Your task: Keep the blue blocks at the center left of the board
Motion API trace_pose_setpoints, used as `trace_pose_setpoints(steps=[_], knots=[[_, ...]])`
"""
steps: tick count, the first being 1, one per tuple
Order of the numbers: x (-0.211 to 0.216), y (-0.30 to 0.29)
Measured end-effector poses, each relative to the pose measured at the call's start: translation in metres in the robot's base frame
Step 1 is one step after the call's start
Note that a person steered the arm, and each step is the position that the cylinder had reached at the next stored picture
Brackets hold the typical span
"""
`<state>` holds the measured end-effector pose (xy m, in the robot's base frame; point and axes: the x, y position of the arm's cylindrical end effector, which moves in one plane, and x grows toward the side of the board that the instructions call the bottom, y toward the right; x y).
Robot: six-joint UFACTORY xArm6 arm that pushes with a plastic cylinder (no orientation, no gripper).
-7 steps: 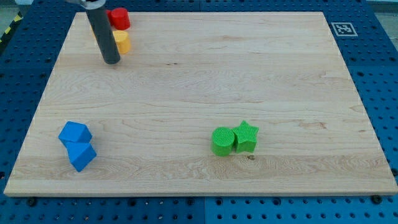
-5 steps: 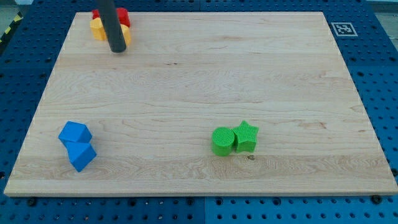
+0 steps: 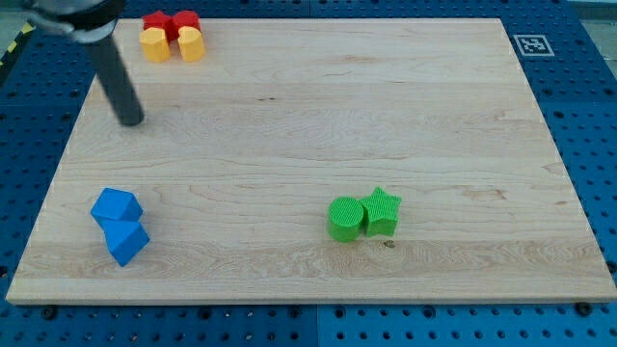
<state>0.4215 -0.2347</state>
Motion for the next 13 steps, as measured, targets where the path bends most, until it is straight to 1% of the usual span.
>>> trace_pose_setpoints(steps=[1, 2, 3, 4, 5, 6, 7, 8, 9, 10, 11, 12, 13], knots=[[0.074, -0.02], [0.145, -0.022], [0.197, -0.001], [0.188, 0.042], [0.135, 0.054], [0.07, 0.053], [0.04, 0.056], [0.065, 0.093], [0.117, 0.1], [0.135, 0.053], [0.116, 0.025], [0.06, 0.025], [0.015, 0.027]])
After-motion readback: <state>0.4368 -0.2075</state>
